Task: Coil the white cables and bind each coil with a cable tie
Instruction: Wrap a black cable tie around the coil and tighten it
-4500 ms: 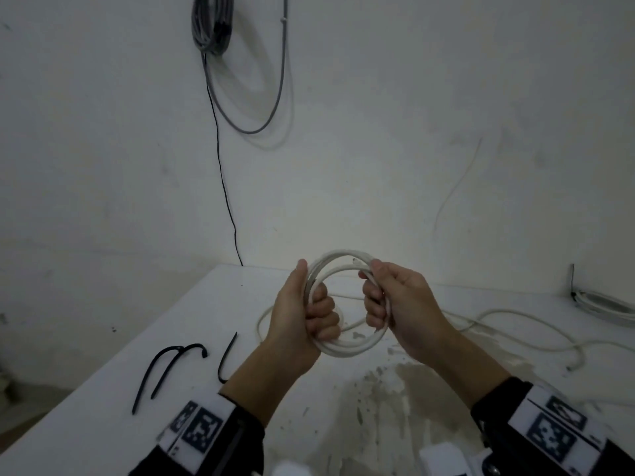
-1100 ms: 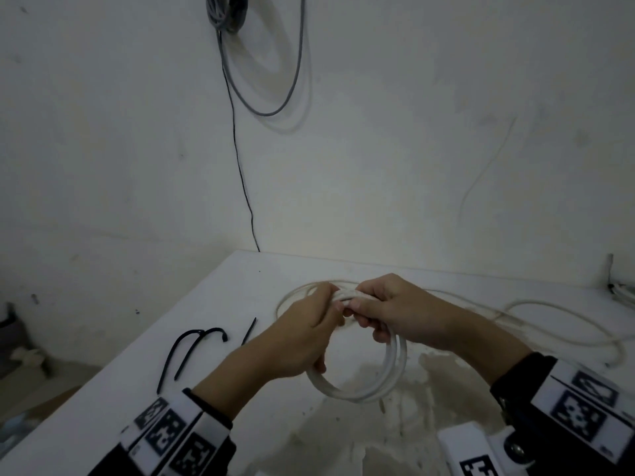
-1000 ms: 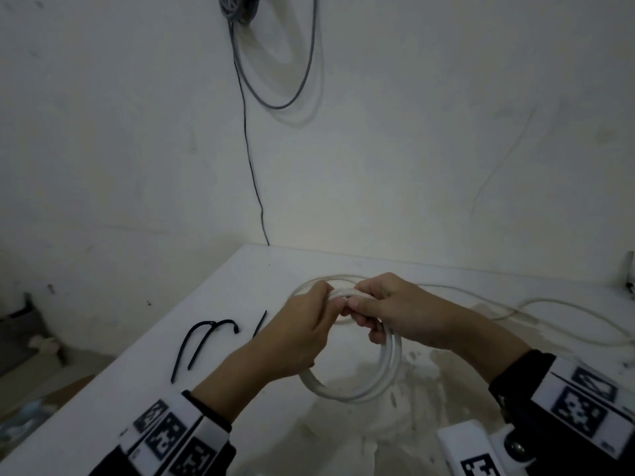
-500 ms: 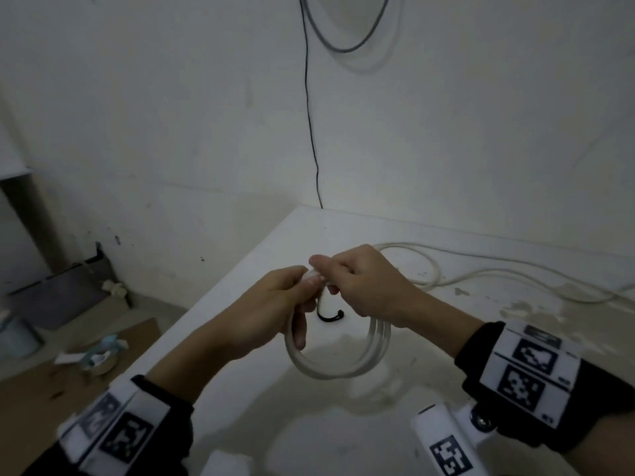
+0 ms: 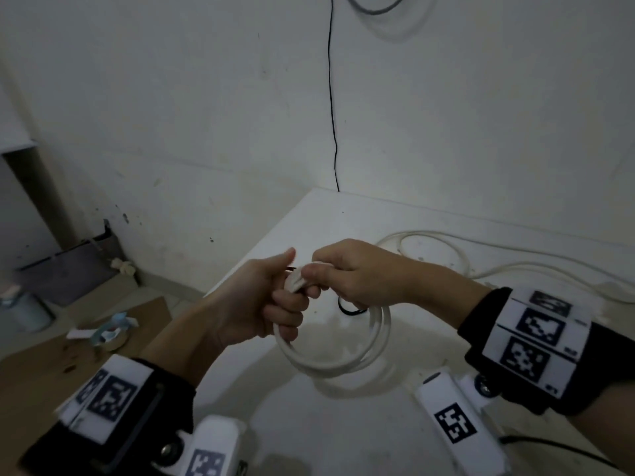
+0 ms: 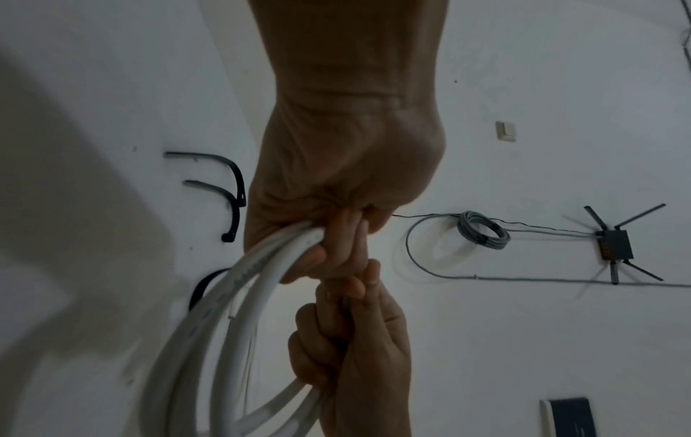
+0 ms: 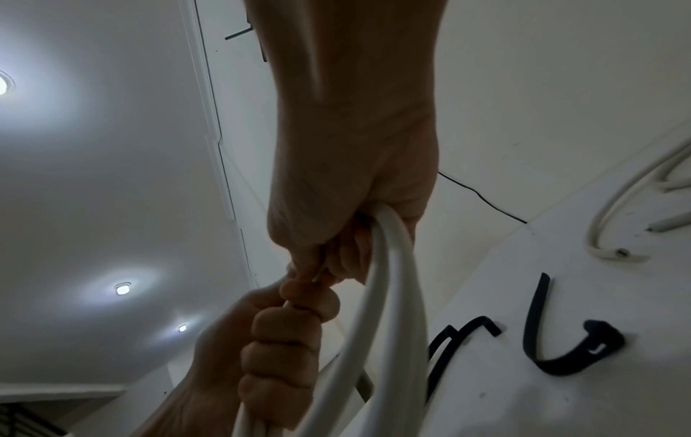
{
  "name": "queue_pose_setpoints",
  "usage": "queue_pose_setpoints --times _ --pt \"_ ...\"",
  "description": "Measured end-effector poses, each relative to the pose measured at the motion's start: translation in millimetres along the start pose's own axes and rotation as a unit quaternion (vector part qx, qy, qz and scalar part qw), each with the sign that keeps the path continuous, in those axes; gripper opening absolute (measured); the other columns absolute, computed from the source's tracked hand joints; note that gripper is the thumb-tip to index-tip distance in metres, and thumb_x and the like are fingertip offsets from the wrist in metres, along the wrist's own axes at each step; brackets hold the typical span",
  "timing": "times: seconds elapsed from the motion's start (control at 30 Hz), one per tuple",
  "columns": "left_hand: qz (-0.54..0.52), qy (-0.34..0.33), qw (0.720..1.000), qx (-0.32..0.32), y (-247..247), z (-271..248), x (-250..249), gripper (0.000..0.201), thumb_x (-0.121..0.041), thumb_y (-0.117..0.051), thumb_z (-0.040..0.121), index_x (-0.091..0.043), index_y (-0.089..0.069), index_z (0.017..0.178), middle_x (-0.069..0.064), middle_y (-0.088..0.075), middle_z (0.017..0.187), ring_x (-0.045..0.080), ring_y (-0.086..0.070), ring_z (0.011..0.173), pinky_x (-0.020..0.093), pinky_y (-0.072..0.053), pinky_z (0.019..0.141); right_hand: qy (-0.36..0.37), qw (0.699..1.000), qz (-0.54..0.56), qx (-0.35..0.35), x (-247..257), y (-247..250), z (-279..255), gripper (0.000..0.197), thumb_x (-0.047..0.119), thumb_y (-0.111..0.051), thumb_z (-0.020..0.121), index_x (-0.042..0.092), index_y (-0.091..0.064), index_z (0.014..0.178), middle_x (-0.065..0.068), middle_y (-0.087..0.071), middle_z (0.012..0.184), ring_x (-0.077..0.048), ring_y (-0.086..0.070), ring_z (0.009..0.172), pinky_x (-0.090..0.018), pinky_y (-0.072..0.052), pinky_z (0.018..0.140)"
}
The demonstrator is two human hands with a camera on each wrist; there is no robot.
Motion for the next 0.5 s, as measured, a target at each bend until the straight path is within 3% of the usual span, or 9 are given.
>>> queue_pose_setpoints --times 0.13,0.2,0.27,0.33,0.4,0.5 --pt "0.033 -0.016 0.999 -0.035 -1 7 4 0.035 -0.037 -0.042 0.086 -0.011 -0.047 0.064 -0.011 -0.022 0.038 0.003 -0.015 0.030 0.015 -0.022 0.034 -0.043 0.993 0.103 0.045 -10 -3 2 0.038 0.034 -0.043 0.098 0.005 -0.058 0.079 0.012 -0.047 0.045 -0.007 -0.040 0.041 -0.022 -0.038 0.046" --pt "0.044 -0.025 0.997 -0.055 0 11 5 0.038 -0.033 -0.036 0.094 -0.012 -0.043 0.064 -0.011 -0.021 0.038 0.003 -0.014 0.030 0.015 -0.017 0.033 -0.065 0.980 0.179 0.055 -20 -1 0 0.054 0.044 -0.034 0.098 -0.002 -0.061 0.090 0.000 -0.051 0.058 -0.016 -0.049 0.053 -0.030 -0.045 0.055" --pt "0.043 -0.028 0.996 -0.077 5 14 4 0.041 -0.032 -0.032 0.098 -0.012 -0.042 0.064 -0.011 -0.021 0.039 0.002 -0.017 0.028 0.015 -0.017 0.032 -0.107 0.972 0.208 0.034 -38 6 0 0.056 0.043 -0.026 0.100 0.001 -0.063 0.095 -0.011 -0.059 0.078 -0.021 -0.057 0.070 -0.030 -0.049 0.066" --pt "0.040 -0.031 0.994 -0.098 10 14 3 0.042 -0.032 -0.032 0.099 -0.012 -0.041 0.063 -0.010 -0.020 0.038 0.002 -0.018 0.027 0.014 -0.016 0.032 -0.146 0.984 0.105 0.007 -60 11 -1 0.037 0.032 -0.037 0.099 0.007 -0.064 0.096 -0.009 -0.063 0.092 -0.018 -0.059 0.080 -0.027 -0.049 0.068" --pt "0.045 -0.034 0.992 -0.113 12 14 1 0.042 -0.032 -0.033 0.099 -0.012 -0.041 0.062 -0.010 -0.020 0.038 0.002 -0.017 0.027 0.013 -0.016 0.031 -0.143 0.986 -0.079 0.042 -79 10 -2 0.017 0.026 -0.053 0.092 0.016 -0.065 0.097 0.002 -0.063 0.095 -0.013 -0.059 0.084 -0.019 -0.047 0.069" --pt "0.055 -0.037 0.990 -0.126 11 17 -1 0.043 -0.033 -0.033 0.099 -0.013 -0.041 0.062 -0.010 -0.020 0.039 0.003 -0.017 0.028 0.013 -0.017 0.031 -0.119 0.974 -0.173 0.085 -95 0 -1 0.015 0.026 -0.064 0.086 0.017 -0.070 0.096 0.007 -0.062 0.089 -0.008 -0.058 0.078 -0.020 -0.044 0.071"
Point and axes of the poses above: each hand's wrist, its own z-axis towards the middle knuckle, its own y-axis out of the back of the hand, x = y × z, the point moved 1 cm from there along z, towards the middle knuckle
